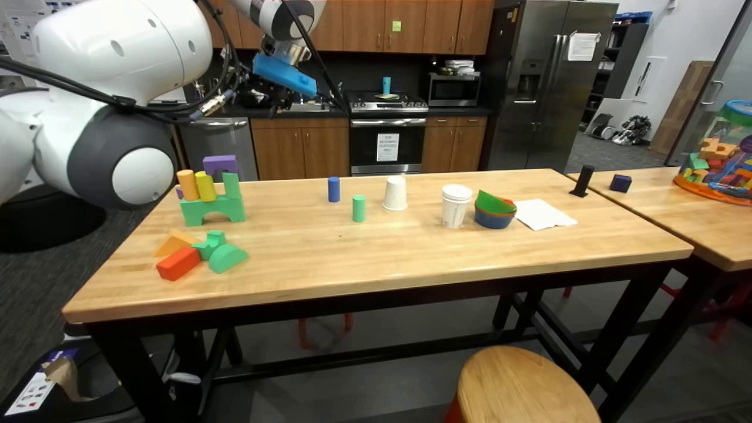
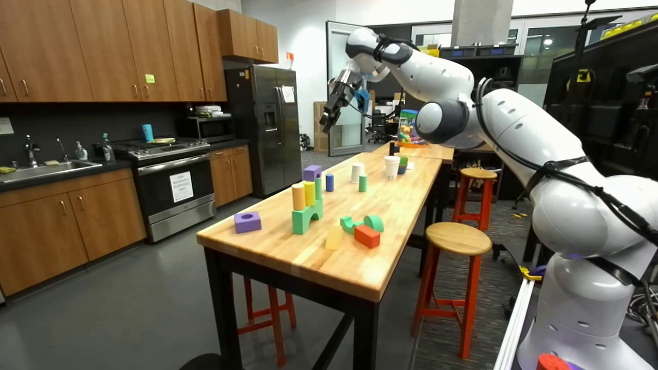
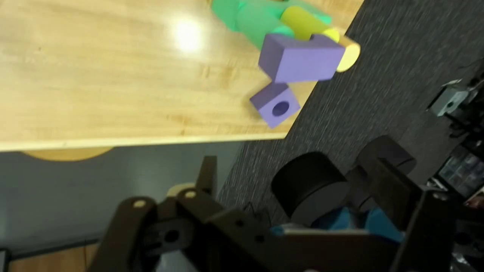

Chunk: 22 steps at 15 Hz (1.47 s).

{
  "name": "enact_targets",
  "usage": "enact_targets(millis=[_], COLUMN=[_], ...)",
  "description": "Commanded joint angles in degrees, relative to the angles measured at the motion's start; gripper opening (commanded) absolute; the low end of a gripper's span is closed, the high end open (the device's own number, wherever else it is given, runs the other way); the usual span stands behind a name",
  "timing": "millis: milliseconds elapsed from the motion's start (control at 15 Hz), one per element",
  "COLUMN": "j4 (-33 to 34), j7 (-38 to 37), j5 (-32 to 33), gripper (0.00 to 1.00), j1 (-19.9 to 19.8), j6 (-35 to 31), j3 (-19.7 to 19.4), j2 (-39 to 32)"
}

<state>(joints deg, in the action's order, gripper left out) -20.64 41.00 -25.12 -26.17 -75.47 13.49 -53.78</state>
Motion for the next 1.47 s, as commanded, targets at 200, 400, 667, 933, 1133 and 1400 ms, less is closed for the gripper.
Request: enact_targets(millis=[200,400,667,933,1133,1400], j4=[0.4,0.5,0.5,0.6,0.5,0.6], j7=[8.1,13.2,15.9,14.2,12.9,12.5], j5=[2.4,3.0,3.4,6.6,8.4,7.7], gripper=[1.00,1.00,1.00,1.00,1.00,1.00], j1=[2.9,3.4,3.3,2.9,2.2,0.5], j6=[-15.2,-19.7,-18.7,-12.0,-4.5,2.6], j3=[0.5,0.6,0.4,-2.1,-3.7,-4.0], j2=[2.7,4.4,6.9,9.5,11.2,12.6])
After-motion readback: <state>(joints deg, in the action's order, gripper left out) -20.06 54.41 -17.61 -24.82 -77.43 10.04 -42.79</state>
